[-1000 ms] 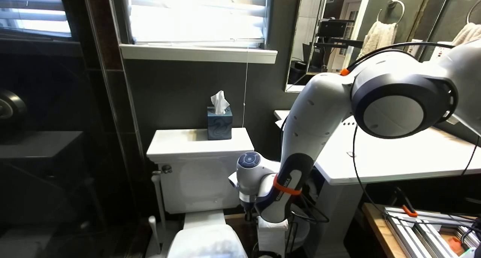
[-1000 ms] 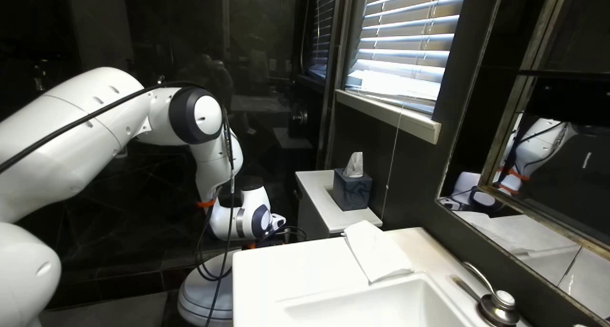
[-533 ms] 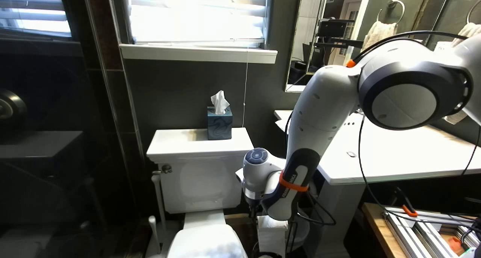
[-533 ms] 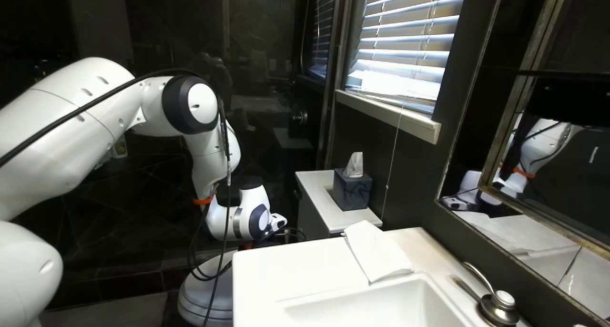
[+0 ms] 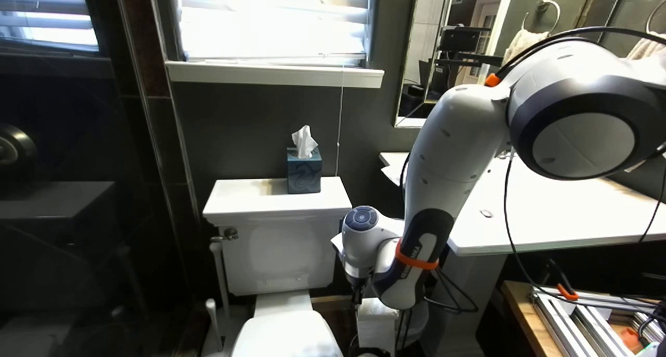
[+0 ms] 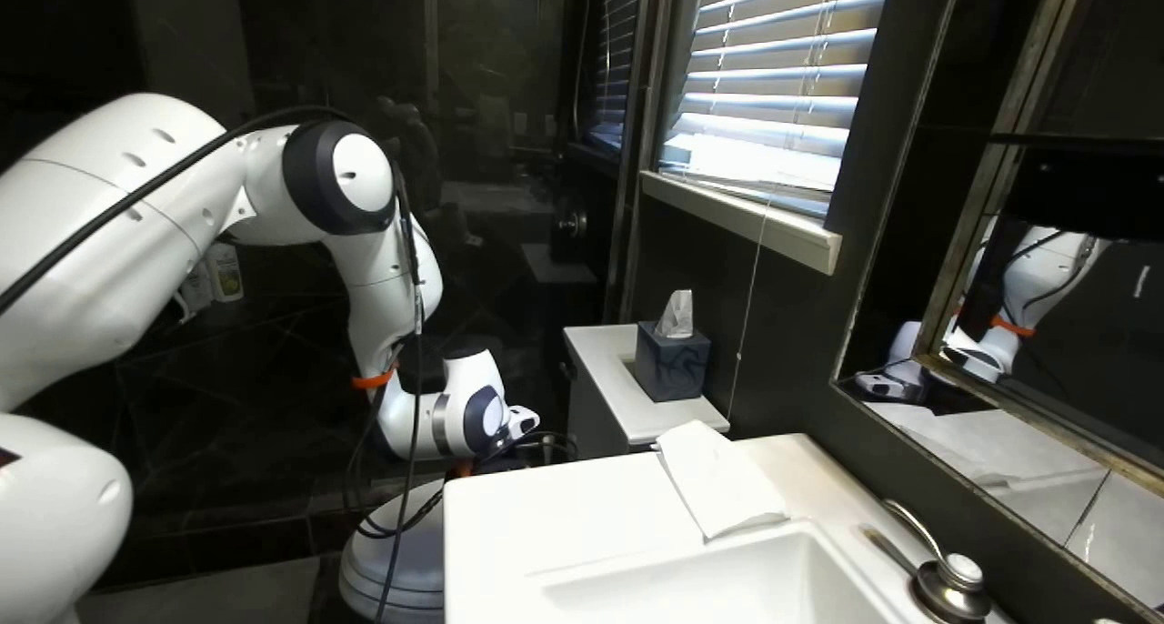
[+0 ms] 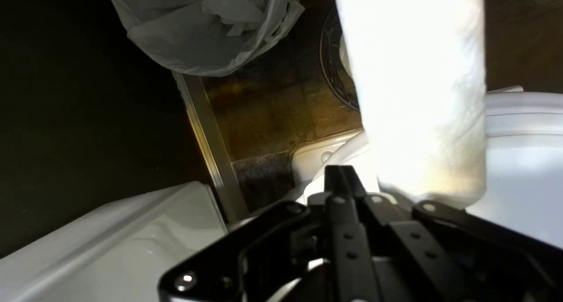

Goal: Put the tissue roll on the tissue holder

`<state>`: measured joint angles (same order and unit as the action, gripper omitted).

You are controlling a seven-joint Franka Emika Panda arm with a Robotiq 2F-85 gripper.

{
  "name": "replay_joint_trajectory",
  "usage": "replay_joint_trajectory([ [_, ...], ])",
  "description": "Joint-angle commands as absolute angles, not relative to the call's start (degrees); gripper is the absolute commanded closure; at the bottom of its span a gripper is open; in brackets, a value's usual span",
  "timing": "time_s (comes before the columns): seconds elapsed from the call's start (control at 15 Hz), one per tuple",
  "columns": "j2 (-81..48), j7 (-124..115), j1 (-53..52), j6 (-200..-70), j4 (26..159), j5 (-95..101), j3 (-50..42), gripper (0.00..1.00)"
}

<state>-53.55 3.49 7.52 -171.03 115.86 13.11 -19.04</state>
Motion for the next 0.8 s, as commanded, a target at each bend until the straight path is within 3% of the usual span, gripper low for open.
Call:
replay_joint_trajectory([
  [0.0, -51.7, 3.9, 3.7, -172.9, 119.3, 13.8, -21.2, 1.00],
  [0.73, -49.5, 4.1, -3.1, -172.7, 125.8, 14.4, -24.6, 1.00],
])
